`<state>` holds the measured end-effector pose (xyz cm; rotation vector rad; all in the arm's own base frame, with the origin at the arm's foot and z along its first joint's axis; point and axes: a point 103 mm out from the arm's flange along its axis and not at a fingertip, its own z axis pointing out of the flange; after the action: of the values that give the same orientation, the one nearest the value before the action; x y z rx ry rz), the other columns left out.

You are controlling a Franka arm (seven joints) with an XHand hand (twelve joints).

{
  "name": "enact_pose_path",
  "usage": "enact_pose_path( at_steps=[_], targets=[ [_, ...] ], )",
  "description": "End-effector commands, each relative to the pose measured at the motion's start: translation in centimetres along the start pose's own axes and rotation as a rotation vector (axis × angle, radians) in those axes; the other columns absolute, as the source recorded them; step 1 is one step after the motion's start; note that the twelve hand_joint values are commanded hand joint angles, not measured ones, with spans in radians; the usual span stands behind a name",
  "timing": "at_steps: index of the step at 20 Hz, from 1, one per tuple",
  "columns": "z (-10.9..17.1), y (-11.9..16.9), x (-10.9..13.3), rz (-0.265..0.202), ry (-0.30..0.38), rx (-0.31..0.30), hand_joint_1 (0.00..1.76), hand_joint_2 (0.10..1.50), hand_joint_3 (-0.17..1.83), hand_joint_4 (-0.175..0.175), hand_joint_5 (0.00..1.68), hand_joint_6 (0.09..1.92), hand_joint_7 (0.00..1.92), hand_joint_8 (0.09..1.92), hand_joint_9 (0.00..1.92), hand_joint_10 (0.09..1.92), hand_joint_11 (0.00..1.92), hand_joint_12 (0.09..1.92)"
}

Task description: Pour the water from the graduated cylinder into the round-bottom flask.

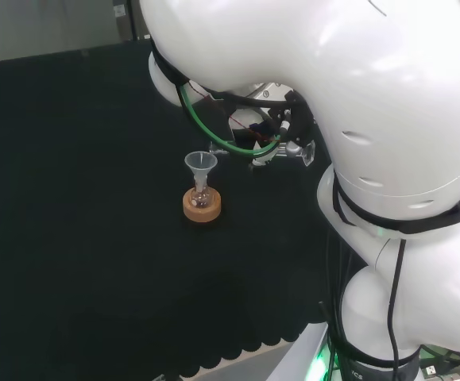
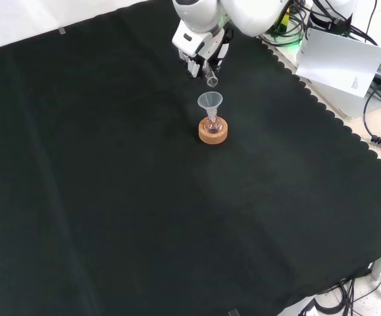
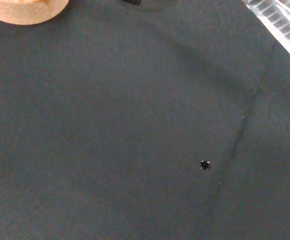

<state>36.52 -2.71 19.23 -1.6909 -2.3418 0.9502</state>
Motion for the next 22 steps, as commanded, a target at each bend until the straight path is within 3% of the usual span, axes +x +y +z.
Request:
enact_pose_path(
  at_steps=[1,11,22],
  targets=[
    [-0.22,0.11,0.14,0.009,-0.015,0.009,1.28,1.06,0.00,-0.175,1.08,0.85,1.11,0.82,1.51,0.09,1.28,0.71],
    [-0.31,0.35,0.33,0.040,-0.099,0.033,1.28,1.06,0.00,-0.175,1.08,0.85,1.11,0.82,1.51,0.09,1.28,0.71],
    [-0.73,0.68,0.54,0.067,-0.143,0.040,1.28,1.06,0.00,-0.175,1.08,0.85,1.11,0.82,1.51,0.09,1.28,0.71]
  ],
)
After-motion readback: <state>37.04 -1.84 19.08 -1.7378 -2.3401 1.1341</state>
